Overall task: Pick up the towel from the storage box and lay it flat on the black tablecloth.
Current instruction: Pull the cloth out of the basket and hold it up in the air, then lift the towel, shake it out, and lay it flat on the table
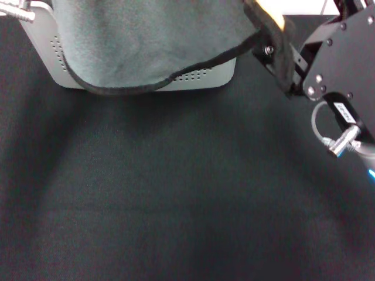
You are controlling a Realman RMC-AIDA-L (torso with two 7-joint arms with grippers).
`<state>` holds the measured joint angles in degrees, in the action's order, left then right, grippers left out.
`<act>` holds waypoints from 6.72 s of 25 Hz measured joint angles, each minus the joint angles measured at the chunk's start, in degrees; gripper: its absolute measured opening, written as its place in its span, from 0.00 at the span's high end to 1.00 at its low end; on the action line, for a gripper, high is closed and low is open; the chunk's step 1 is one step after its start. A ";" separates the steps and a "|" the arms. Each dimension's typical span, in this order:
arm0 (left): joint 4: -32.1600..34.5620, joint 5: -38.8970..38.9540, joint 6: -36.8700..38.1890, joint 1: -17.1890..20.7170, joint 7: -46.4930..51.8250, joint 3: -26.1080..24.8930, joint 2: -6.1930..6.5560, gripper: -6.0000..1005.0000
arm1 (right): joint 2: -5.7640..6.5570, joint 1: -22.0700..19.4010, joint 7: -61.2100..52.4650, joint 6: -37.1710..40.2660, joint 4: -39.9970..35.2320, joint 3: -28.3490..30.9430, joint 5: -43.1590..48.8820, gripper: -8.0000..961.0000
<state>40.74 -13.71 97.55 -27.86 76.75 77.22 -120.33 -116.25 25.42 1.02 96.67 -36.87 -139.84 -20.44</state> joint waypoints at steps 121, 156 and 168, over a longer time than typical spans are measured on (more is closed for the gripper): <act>-5.77 2.86 -2.81 0.09 -12.67 0.01 0.19 0.96 | 0.26 -1.41 -6.44 -5.55 -3.29 4.31 -0.46 0.87; -6.22 -20.85 12.21 12.81 -6.06 -0.05 4.89 0.96 | 4.02 -20.06 -84.38 -12.00 -32.73 58.88 69.33 0.98; -7.28 -20.94 13.05 14.16 -0.12 -0.02 4.12 0.96 | 2.93 -22.25 -88.63 -3.89 -35.92 68.03 73.50 0.98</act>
<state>33.46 -34.65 110.60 -13.70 76.63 77.19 -116.21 -113.32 3.18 -87.61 92.78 -72.79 -71.81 53.06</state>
